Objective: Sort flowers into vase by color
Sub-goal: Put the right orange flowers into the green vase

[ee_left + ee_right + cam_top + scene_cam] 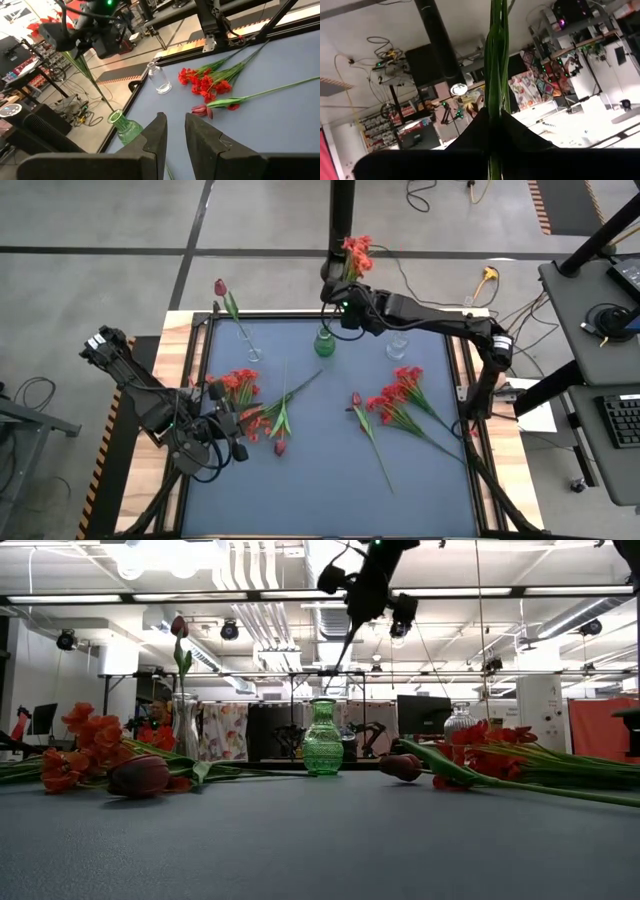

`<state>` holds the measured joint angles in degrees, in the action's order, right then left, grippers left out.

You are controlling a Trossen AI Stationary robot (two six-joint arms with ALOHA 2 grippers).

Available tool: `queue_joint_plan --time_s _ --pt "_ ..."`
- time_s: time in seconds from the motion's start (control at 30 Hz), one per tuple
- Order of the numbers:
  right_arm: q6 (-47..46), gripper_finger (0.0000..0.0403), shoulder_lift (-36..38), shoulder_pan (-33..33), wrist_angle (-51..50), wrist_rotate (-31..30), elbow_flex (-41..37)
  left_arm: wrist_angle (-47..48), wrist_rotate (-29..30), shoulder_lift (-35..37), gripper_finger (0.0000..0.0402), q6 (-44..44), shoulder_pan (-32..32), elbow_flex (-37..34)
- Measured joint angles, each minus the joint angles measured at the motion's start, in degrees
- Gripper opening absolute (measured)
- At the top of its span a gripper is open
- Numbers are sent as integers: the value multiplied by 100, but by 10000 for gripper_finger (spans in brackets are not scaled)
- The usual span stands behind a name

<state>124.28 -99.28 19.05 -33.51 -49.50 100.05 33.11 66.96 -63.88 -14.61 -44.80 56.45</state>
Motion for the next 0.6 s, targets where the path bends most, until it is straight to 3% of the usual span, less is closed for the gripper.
queue_joint_plan --time_s 0.6 --pt "343 13 -331 74 450 4 0 83 -2 0 53 -2 0 0"
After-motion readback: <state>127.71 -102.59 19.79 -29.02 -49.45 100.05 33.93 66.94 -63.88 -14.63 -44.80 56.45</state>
